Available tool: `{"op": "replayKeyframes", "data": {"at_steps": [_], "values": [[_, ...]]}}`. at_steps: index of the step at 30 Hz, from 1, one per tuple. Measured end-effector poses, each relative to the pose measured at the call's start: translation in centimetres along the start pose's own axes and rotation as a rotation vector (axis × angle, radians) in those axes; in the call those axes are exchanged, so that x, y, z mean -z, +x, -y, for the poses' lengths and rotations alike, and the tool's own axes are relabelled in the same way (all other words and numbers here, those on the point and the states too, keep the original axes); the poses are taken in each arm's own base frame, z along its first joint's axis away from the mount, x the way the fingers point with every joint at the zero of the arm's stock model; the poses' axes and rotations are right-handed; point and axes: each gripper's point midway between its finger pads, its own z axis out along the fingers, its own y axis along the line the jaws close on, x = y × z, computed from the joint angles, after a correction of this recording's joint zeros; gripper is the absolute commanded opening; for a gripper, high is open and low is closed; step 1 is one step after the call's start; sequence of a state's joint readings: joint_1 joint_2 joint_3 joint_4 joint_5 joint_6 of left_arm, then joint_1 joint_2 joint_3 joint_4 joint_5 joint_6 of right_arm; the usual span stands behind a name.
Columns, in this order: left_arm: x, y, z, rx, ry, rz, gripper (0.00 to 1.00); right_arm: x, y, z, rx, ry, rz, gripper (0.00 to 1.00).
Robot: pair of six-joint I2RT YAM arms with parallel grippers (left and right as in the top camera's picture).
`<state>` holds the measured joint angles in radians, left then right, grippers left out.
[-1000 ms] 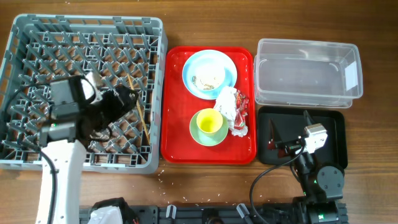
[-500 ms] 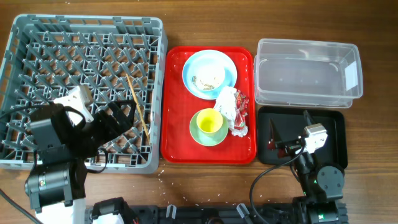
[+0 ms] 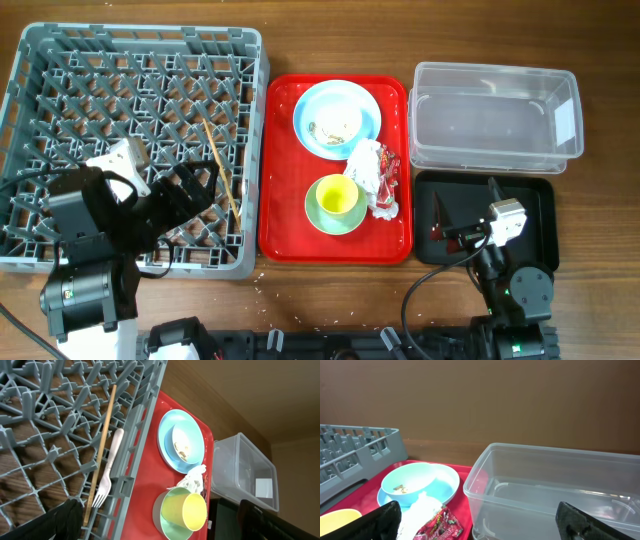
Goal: Sort waste into correct bins and load items into the dishwasher rack
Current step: 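Reach the right gripper to the red tray and grasp the red wrapper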
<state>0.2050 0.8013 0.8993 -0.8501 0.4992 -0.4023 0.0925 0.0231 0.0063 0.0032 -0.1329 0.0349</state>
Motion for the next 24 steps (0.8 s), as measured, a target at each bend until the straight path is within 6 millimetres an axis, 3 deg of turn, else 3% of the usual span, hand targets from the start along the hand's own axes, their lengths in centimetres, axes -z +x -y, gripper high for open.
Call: {"op": "replayKeyframes", "data": {"at_steps": [7, 10, 14, 15, 16, 19, 21, 23, 24], "values": [[0.0, 0.0, 0.0, 0.000, 0.000, 0.000, 1.00, 0.0, 0.0, -0.3, -0.036, -0.016, 0.000, 1.00], [0.0, 0.0, 0.0, 0.000, 0.000, 0.000, 1.00, 0.0, -0.3, -1.2, -0.269, -0.071, 0.000, 1.00], [0.0, 0.0, 0.0, 0.000, 0.000, 0.000, 1.00, 0.7, -0.1, -2.6, -0.384, -0.126, -0.104, 1.00], [0.0, 0.0, 0.0, 0.000, 0.000, 0.000, 1.00, 1.1, -1.4, -2.8, -0.384, -0.129, -0.128, 1.00], [0.0, 0.0, 0.0, 0.001, -0.001, -0.001, 1.00, 1.7, -4.5, -3.0, -0.363, -0.135, -0.124, 1.00], [0.0, 0.1, -0.1, 0.002, -0.002, -0.003, 1.00, 2.3, -10.8, -3.4, -0.285, -0.122, -0.241, 1.00], [0.0, 0.1, 0.0, 0.001, -0.001, -0.002, 1.00, 1.6, -13.2, -3.4, -0.275, -0.107, -0.375, 1.00], [0.0, 0.0, 0.0, 0.001, -0.001, -0.002, 1.00, 0.4, -14.1, -3.2, -0.293, -0.086, -0.567, 1.00], [0.0, 0.1, -0.1, 0.003, -0.002, -0.004, 1.00, -1.2, -14.4, -3.3, -0.313, -0.086, -0.684, 0.89]]}}
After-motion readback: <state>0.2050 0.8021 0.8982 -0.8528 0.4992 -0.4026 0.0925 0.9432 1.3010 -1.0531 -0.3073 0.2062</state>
